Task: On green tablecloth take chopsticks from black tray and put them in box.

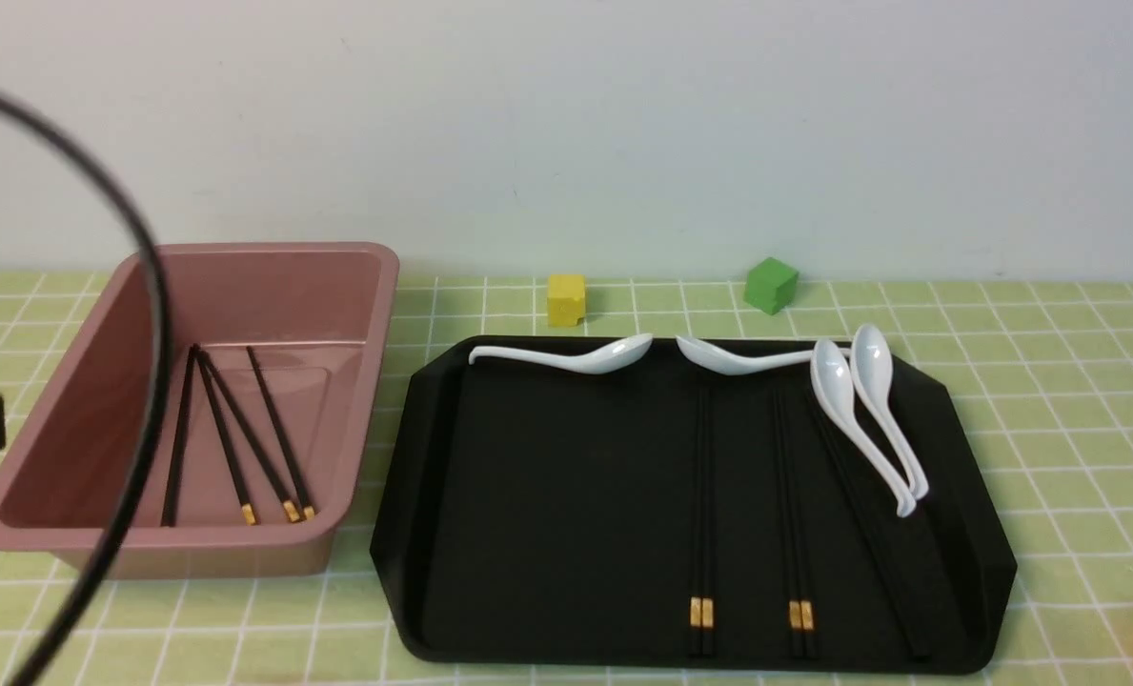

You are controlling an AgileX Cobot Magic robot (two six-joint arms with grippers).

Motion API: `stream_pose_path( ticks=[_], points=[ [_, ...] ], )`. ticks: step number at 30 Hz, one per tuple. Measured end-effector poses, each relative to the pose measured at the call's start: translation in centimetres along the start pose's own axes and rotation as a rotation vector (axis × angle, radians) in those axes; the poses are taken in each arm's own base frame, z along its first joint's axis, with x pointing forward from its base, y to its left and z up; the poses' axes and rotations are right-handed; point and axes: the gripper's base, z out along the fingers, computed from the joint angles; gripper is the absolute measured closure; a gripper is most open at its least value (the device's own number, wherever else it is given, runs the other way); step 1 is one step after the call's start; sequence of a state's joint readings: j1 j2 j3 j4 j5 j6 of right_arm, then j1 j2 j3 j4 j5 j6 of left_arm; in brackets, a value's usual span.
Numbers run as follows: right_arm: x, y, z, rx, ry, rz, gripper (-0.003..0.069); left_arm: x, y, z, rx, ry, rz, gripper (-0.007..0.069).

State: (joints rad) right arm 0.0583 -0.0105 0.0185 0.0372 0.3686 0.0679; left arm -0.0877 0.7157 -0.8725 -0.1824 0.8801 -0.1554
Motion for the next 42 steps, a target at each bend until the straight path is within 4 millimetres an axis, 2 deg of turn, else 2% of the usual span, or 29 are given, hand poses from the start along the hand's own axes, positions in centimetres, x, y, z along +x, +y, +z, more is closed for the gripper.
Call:
stream_pose_path(
  ticks=[3,4,5,7,8,10,13,22,28,35,36,42],
  points=[
    [0.0,0.0,0.0,0.0,0.0,0.0,0.0419,4.6,1.1,-0.4,0.056,-0.129,-0.038,0.0637],
    [0.0,0.0,0.0,0.0,0.0,0.0,0.0419,5.1,1.3,0.1,0.053,-0.115,-0.045,0.0637],
    [0.0,0.0,0.0,0.0,0.0,0.0,0.0419,6.5,1.7,0.2,0.071,-0.178,-0.061,0.0637],
    [0.0,0.0,0.0,0.0,0.0,0.0,0.0419,8.0,2.2,0.3,0.092,-0.252,-0.077,0.0637],
    [0.0,0.0,0.0,0.0,0.0,0.0,0.0419,8.1,2.3,0.4,0.091,-0.252,-0.079,0.0637],
    [0.0,0.0,0.0,0.0,0.0,0.0,0.0419,9.9,3.0,0.9,0.101,-0.31,-0.091,0.0637],
    [0.0,0.0,0.0,0.0,0.0,0.0,0.0419,11.4,3.6,1.8,0.093,-0.297,-0.098,0.0637],
    [0.0,0.0,0.0,0.0,0.0,0.0,0.0419,14.2,4.9,4.1,0.033,-0.22,-0.074,0.0637],
    [0.0,0.0,0.0,0.0,0.0,0.0,0.0419,14.7,5.3,4.5,0.006,-0.218,-0.037,0.0637],
    [0.0,0.0,0.0,0.0,0.0,0.0,0.0419,17.3,6.2,4.9,0.011,-0.293,-0.007,0.0637],
    [0.0,0.0,0.0,0.0,0.0,0.0,0.0419,18.3,6.6,5.3,0.016,-0.317,-0.003,0.0637],
    [0.0,0.0,0.0,0.0,0.0,0.0,0.0419,18.9,6.9,5.6,0.015,-0.326,0.001,0.0635]
  ],
)
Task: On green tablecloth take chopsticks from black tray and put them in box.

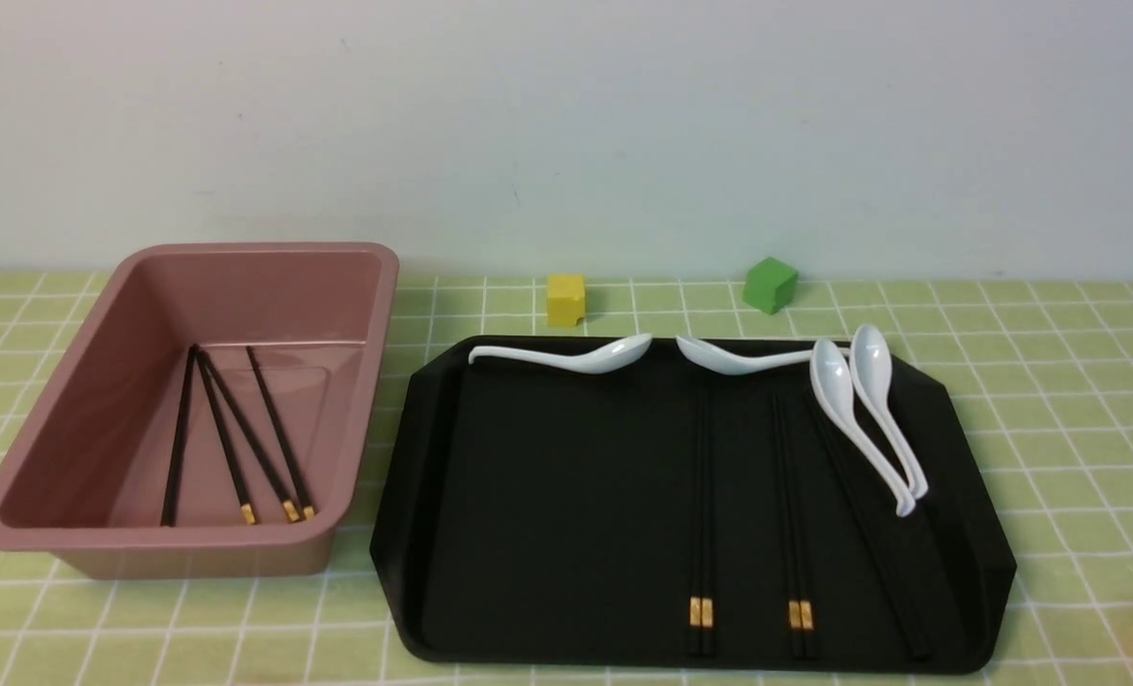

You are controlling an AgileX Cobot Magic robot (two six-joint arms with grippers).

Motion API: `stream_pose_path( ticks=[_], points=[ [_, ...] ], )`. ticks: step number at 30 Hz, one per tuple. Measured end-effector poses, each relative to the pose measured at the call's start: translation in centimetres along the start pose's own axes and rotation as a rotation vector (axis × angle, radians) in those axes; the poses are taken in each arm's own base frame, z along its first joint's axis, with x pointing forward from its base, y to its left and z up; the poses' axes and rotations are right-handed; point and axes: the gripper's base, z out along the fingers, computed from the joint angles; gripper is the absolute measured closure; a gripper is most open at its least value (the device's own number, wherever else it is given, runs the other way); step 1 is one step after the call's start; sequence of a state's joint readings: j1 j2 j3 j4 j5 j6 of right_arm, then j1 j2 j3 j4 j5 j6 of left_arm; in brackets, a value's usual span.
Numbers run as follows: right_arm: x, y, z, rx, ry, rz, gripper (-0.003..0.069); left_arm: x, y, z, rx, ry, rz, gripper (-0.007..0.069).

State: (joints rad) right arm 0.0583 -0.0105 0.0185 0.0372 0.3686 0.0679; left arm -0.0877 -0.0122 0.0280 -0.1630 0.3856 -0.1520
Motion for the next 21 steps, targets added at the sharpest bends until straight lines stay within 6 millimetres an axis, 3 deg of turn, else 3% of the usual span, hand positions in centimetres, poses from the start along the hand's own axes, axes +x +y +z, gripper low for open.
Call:
stream_pose_path(
  ticks=[21],
  points=[
    [0.0,0.0,0.0,0.0,0.0,0.0,0.0419,0.04,0.03,0.02,-0.002,0.001,0.004,0.0621]
  ],
)
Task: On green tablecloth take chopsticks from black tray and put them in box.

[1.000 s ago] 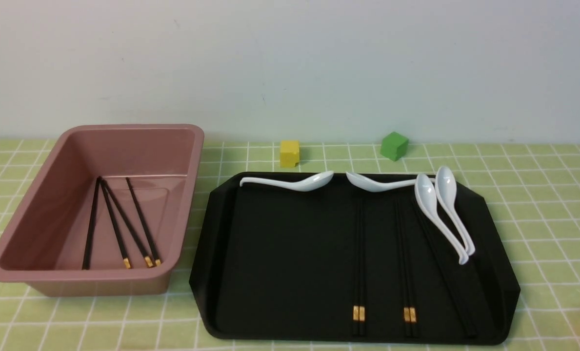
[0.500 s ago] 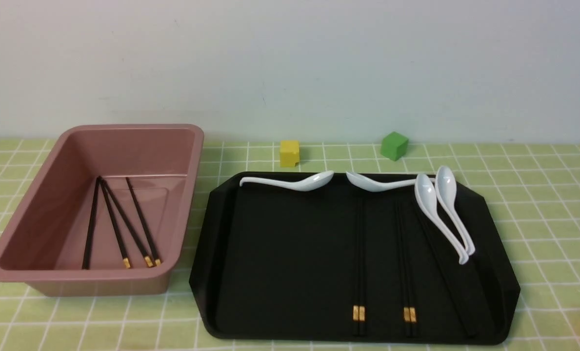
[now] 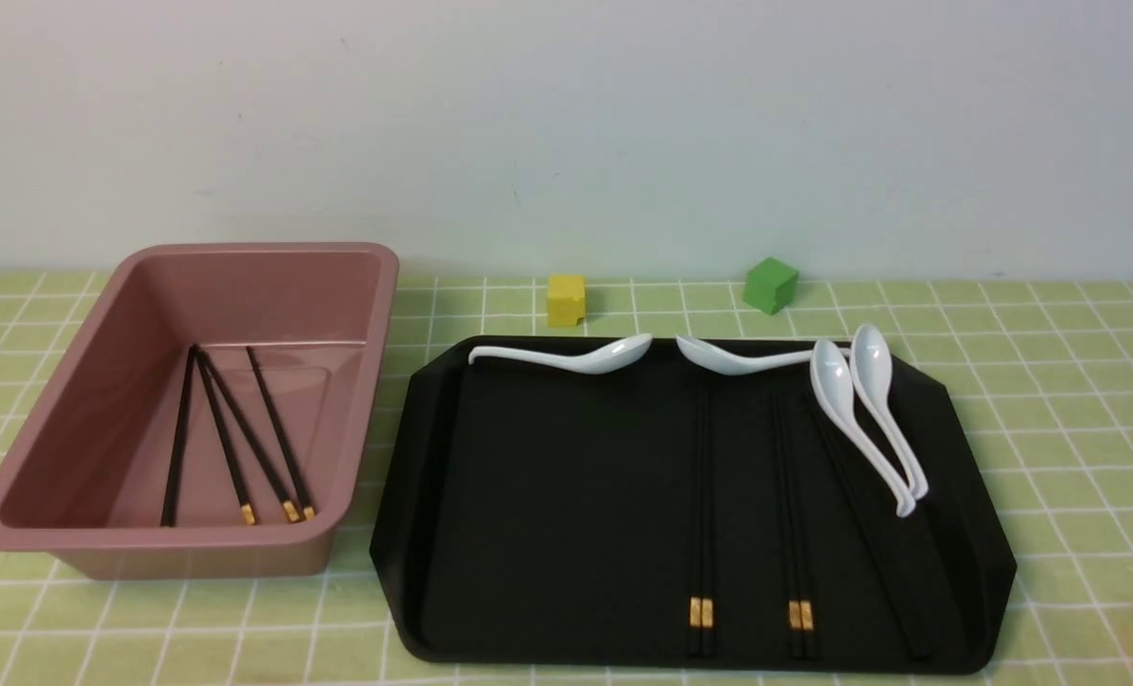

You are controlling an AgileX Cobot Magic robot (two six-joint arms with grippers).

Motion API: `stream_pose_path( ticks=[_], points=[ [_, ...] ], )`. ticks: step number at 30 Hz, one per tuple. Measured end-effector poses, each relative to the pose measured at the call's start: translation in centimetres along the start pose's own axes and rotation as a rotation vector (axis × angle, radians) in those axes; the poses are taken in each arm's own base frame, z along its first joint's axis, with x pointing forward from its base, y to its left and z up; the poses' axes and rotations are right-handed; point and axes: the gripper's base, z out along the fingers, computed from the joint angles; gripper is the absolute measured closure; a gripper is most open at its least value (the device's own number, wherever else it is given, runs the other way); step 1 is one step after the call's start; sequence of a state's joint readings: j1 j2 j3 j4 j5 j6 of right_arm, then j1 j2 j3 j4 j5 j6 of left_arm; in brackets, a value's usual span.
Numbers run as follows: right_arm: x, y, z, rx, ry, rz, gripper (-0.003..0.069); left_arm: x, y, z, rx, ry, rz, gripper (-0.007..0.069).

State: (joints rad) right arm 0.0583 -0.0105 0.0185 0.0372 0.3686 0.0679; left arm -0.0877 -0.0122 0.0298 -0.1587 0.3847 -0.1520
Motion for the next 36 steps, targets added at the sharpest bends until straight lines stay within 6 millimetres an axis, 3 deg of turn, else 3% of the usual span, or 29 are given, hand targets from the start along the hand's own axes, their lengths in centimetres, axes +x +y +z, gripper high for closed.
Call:
stream_pose_path(
  ticks=[36],
  points=[
    [0.0,0.0,0.0,0.0,0.0,0.0,0.0419,0.0,0.0,0.0,0.0,0.0,0.0,0.0598]
  ],
)
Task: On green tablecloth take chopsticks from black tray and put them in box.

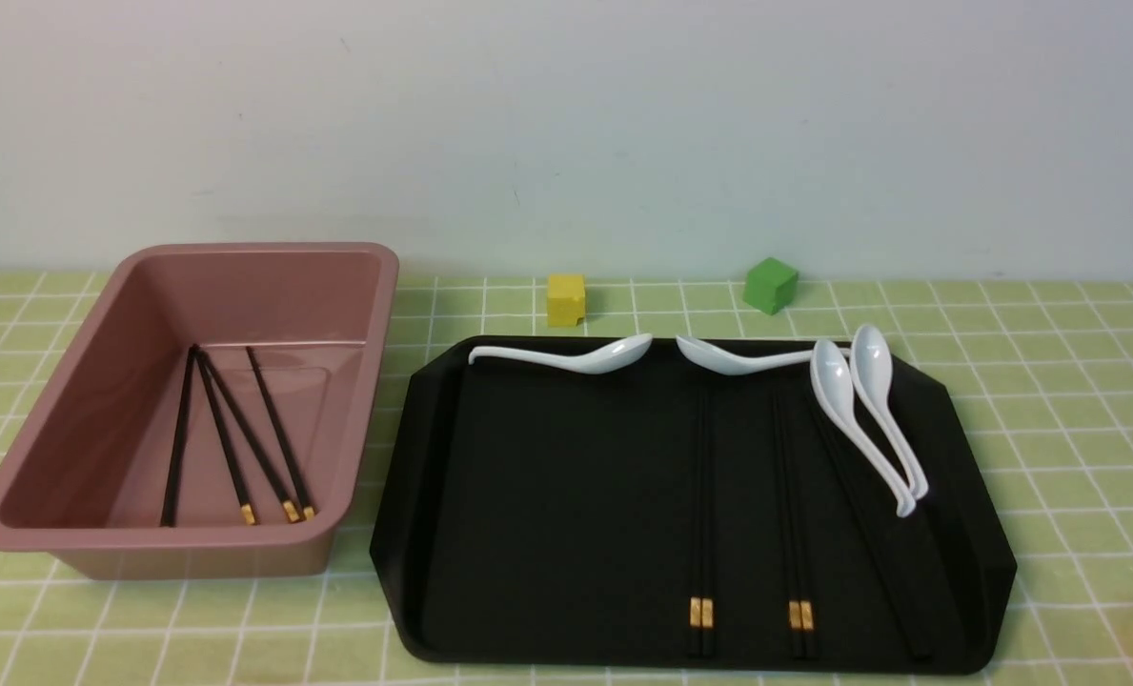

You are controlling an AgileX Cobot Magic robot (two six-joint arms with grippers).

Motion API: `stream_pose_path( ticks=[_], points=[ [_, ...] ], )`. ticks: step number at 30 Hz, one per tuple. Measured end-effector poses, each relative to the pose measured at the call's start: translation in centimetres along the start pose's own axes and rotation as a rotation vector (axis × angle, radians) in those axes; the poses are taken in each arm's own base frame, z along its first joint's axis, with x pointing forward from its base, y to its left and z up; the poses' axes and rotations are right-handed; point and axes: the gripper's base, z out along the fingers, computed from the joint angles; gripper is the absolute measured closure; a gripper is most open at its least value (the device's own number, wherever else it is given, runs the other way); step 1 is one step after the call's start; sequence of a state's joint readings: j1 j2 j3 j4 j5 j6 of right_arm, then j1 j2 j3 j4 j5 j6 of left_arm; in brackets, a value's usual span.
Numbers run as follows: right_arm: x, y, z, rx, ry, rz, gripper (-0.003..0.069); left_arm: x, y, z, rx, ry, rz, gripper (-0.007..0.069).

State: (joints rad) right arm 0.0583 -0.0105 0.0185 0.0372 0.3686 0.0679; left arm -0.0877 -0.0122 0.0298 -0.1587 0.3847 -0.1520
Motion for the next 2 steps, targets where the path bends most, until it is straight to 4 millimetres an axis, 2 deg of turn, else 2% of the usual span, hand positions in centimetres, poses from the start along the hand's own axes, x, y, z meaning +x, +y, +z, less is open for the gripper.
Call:
stream_pose_path(
  ticks=[2],
  points=[
    [0.0,0.0,0.0,0.0,0.0,0.0,0.0419,0.0,0.0,0.0,0.0,0.0,0.0,0.0598]
  ],
)
